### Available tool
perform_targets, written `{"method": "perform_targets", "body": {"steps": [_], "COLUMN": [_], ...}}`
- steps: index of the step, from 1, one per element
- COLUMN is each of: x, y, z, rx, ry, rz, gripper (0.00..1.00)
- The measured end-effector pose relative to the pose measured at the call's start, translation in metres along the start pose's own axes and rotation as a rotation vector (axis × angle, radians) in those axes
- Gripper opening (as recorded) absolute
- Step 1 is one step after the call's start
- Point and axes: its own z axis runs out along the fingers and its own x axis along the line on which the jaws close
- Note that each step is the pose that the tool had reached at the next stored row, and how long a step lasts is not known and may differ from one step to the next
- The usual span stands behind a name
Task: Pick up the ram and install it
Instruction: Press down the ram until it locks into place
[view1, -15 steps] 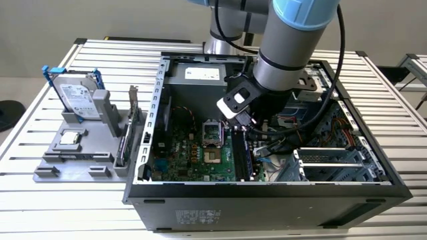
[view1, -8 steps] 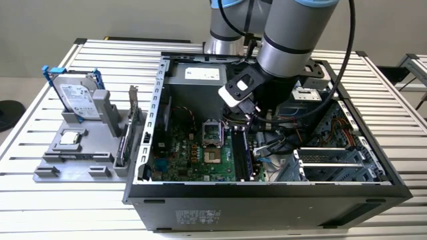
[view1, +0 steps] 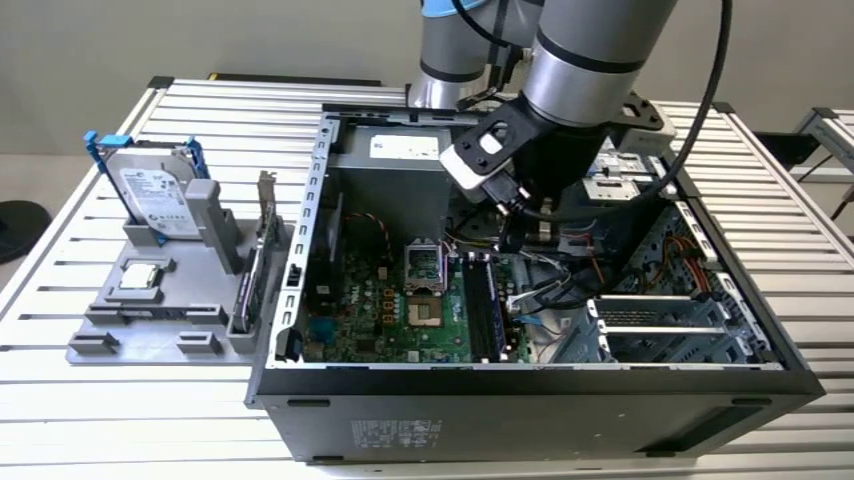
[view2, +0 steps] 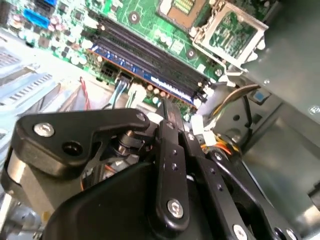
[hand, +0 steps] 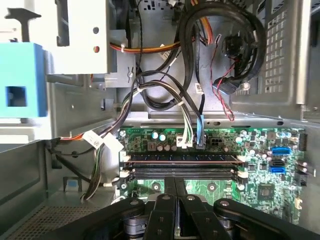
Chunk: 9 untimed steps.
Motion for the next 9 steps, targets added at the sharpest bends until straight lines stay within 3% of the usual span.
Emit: {"method": "perform_targets", "body": {"steps": [2,9], "x": [0.0001,0.0001], "y": [-0.0001,-0.0001], "z": [-0.0037,-0.0042], "rx": [0.0001,-0.0001], "ry": [-0.0001,0.0001], "rz": [0.000,0.000], "gripper": [0.00,0.00]}}
